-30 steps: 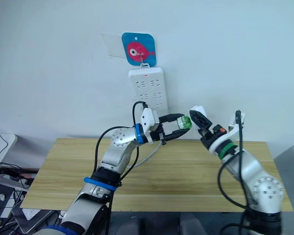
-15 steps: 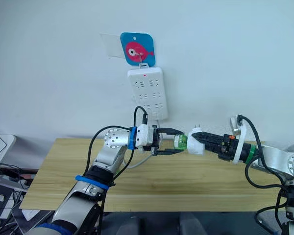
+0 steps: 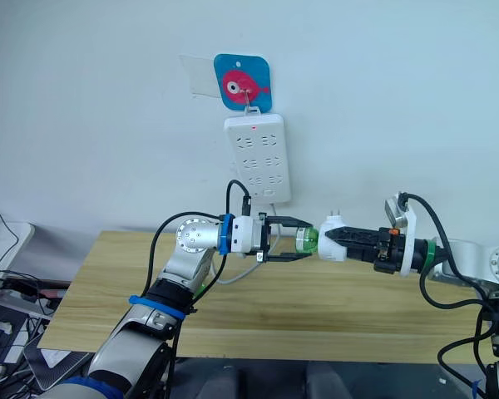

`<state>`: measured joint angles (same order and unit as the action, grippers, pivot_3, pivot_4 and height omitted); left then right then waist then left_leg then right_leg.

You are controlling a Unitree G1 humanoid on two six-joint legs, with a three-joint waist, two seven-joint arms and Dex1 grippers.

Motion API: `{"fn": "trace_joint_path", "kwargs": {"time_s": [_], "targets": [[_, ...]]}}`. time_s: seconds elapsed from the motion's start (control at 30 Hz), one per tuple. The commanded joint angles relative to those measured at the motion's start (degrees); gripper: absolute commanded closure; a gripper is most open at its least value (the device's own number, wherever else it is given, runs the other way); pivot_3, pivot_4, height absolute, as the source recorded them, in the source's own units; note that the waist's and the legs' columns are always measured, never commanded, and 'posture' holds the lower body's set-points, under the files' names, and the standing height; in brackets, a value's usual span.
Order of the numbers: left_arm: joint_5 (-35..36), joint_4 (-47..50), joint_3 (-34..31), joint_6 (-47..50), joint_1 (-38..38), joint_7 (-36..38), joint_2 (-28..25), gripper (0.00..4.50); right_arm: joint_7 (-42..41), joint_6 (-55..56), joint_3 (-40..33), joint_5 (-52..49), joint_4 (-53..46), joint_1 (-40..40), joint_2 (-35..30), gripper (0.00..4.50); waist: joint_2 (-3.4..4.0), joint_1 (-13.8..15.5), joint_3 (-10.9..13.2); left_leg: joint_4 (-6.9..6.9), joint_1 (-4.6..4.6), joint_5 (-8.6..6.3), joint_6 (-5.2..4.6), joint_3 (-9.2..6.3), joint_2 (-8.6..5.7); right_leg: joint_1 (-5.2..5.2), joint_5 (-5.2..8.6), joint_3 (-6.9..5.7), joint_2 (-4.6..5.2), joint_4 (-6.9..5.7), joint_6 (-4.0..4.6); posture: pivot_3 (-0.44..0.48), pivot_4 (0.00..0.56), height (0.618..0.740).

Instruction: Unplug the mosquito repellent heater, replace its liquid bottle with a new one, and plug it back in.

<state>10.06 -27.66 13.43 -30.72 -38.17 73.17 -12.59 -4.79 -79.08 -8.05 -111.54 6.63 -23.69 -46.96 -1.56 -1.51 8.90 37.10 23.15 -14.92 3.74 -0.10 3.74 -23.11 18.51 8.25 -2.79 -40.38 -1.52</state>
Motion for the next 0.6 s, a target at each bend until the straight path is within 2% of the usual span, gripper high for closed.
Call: {"fn": "trace_joint_path", "kwargs": {"time_s": [0.03,0.13,0.23,0.5,0.6], "targets": [[0.42,1.1,0.48,-1.03,-0.93,-0.48,0.38,2.21,0.1,0.52,-0.52,-1.46,-1.63,-0.44,-0.33,0.05,0.0,0.0,0.0,0.0,0.0,0.0,0.0,0.0,0.0,0.0,0.0,0.0,0.0,0.0,0.0,0.07,0.162,0.74],[0.65,0.83,0.58,-0.9,-1.21,-0.35,0.5,2.21,1.18,1.45,-0.67,-1.46,-2.2,0.55,0.39,0.65,0.0,0.0,0.0,0.01,0.01,0.0,0.0,-0.01,0.0,0.0,0.0,-0.02,0.0,0.0,0.0,0.066,0.16,0.74],[0.9,0.97,0.74,-0.63,-1.22,-0.07,0.57,2.21,1.61,1.86,-1.46,-1.46,-1.85,0.33,0.97,1.52,0.0,-0.09,0.0,0.0,0.01,0.0,0.0,-0.01,0.0,0.0,0.0,-0.01,0.0,0.0,0.0,0.065,0.159,0.74],[2.5,2.09,1.0,1.81,-0.79,1.25,0.74,2.21,1.33,1.7,-1.64,-1.46,-1.73,0.22,0.55,1.52,0.0,-0.03,0.0,0.02,0.03,0.0,0.0,-0.02,0.0,-0.01,-0.01,-0.03,0.01,0.01,-0.01,0.057,0.159,0.74],[7.18,5.19,0.07,13.66,-0.75,1.59,1.0,2.21,0.18,1.08,-0.62,-1.46,-3.42,0.55,-1.43,1.52,0.01,-0.05,0.0,0.02,0.05,0.0,0.0,-0.03,0.0,-0.01,-0.01,-0.04,0.01,0.01,-0.01,0.054,0.159,0.74]]}}
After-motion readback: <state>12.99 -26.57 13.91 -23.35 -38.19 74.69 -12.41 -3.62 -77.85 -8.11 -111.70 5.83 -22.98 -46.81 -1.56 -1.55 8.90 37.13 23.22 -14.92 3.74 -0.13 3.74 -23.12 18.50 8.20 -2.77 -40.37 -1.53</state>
